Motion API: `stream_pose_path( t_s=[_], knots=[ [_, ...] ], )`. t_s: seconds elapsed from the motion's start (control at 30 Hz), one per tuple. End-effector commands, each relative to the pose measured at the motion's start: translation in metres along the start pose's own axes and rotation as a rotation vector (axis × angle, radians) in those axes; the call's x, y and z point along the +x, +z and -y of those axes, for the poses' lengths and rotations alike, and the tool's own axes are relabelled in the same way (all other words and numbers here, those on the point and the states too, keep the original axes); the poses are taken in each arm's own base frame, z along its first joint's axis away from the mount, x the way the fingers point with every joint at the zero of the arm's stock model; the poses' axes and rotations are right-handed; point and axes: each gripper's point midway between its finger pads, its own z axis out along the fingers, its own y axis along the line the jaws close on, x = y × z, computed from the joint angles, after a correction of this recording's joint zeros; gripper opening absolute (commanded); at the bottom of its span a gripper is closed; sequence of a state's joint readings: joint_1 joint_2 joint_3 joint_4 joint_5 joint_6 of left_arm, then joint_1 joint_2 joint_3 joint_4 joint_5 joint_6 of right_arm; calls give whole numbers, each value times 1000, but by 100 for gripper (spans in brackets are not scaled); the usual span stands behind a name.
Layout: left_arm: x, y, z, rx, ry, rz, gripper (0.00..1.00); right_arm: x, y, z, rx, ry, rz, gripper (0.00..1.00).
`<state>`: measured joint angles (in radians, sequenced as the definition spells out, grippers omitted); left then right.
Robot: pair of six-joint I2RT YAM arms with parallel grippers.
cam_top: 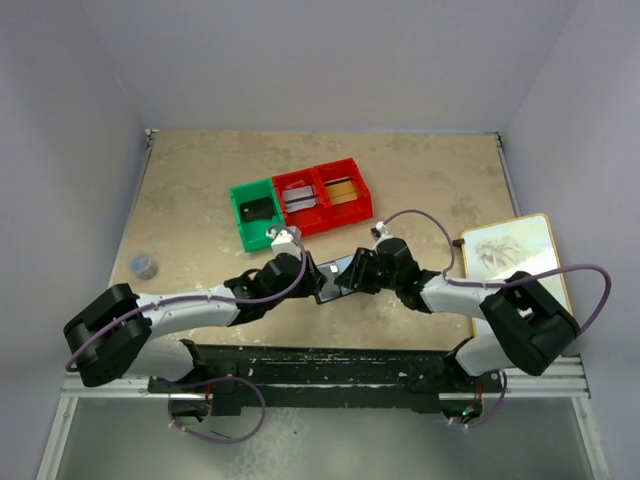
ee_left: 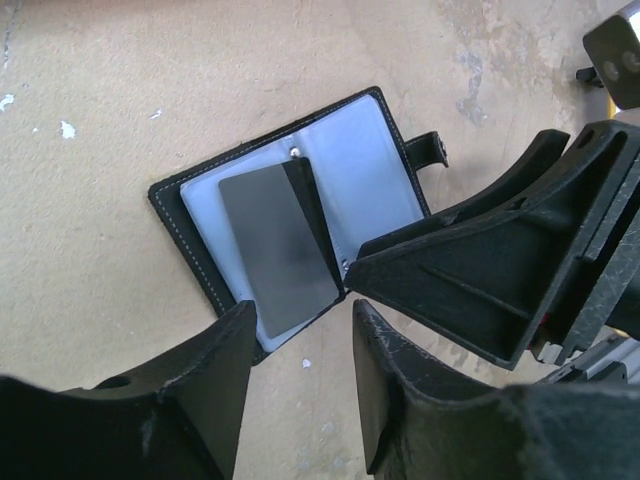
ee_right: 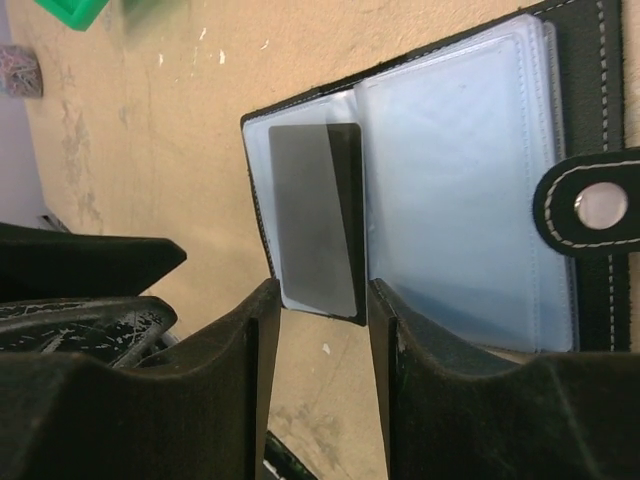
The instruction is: Take the credit cards out of the card holder
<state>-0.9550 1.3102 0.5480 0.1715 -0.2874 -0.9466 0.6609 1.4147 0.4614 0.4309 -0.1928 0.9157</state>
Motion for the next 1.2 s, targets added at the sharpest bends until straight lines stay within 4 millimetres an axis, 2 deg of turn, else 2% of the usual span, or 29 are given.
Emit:
stream_pose_path(
  t_s=[0.0,0.1,0.23,0.33,0.47,0.6,0.7,0.8,0.9,1.17],
  knots=[
    [-15,9,21,36,6,29,37,-17,8,-8,-23,-10,37,42],
    [-14,15,20,28,7,29,31,-16,13,-5,-29,-6,30,40],
    [-11,23,17,10,14,24,30,-16,17,0,-12,-10,32,39],
    [-15,31,4,-49,2,34,27,-14,18,5,-3,-1,29,39],
    [-19,40,7,-17,-18,21,26,-10,19,8,-15,16,23,39],
    [-4,49,7,-8,-1,-42,21,-6,21,11,-14,35,12,39],
    [12,53,-5,-43,-1,-86,16,-6,20,13,-19,58,18,38],
    [21,53,-21,-91,-6,-99,11,-4,20,15,-21,84,22,37],
    [25,48,-32,-117,-18,-94,10,-2,21,18,-21,115,20,36],
    [14,30,-40,-140,9,-56,10,8,25,24,-13,126,-9,36]
  ],
)
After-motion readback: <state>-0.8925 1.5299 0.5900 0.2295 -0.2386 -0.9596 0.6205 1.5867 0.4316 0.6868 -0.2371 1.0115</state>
